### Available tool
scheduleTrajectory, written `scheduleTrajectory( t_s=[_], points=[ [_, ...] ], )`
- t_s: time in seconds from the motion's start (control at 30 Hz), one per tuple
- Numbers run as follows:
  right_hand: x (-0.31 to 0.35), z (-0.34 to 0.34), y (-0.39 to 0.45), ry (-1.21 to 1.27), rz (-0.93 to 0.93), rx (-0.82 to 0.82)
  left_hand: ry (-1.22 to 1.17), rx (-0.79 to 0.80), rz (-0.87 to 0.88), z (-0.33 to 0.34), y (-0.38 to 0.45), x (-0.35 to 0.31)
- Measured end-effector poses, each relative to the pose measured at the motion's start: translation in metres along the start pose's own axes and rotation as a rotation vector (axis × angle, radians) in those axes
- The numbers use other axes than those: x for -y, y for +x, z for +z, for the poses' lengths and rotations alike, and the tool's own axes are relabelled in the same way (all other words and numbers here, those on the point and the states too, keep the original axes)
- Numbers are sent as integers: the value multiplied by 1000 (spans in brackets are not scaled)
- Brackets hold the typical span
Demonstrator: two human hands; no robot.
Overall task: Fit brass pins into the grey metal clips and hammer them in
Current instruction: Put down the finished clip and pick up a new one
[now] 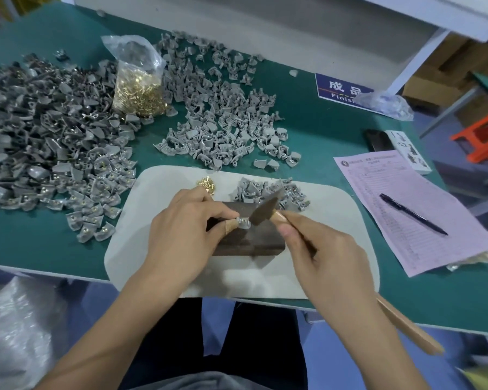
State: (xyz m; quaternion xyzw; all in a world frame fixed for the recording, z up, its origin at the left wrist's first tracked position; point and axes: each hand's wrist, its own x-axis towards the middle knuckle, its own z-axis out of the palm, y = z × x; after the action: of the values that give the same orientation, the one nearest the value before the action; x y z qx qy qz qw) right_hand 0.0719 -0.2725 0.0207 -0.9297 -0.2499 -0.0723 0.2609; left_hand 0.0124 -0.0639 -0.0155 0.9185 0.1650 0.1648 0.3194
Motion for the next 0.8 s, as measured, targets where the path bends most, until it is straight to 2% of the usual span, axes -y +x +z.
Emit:
scheduleTrajectory(
  t_s=[0.1,0.2,0.27,0.4,0.47,0.53,0.6,0.67,0.73,0.8],
  points=[
    [-11,-8,-2,91,100,-146,26,-10,15,0,0,-1],
    [-24,-10,-6,-27,182,-203,5,-13,4,0,-1,-1],
    [-37,-8,-11,-104,254,-179,-1,-7,11,1,-1,-1],
    [-49,6,-22,-331,321,-1,1,-17,27,2,-2,1],
    [-50,12,-23,-361,309,-64,9,-31,41,3,-2,1],
    [-47,15,-17,-243,250,-167,24,-47,61,5,-3,1],
    [-34,19,-6,29,106,-192,-31,-87,100,7,-5,0],
    [-10,24,8,232,-51,-122,-155,-138,160,8,-10,3],
    [13,33,20,265,-203,-57,-224,-192,182,8,-17,10],
    [30,44,29,248,-289,-9,-228,-246,134,4,-23,20]
  ],
)
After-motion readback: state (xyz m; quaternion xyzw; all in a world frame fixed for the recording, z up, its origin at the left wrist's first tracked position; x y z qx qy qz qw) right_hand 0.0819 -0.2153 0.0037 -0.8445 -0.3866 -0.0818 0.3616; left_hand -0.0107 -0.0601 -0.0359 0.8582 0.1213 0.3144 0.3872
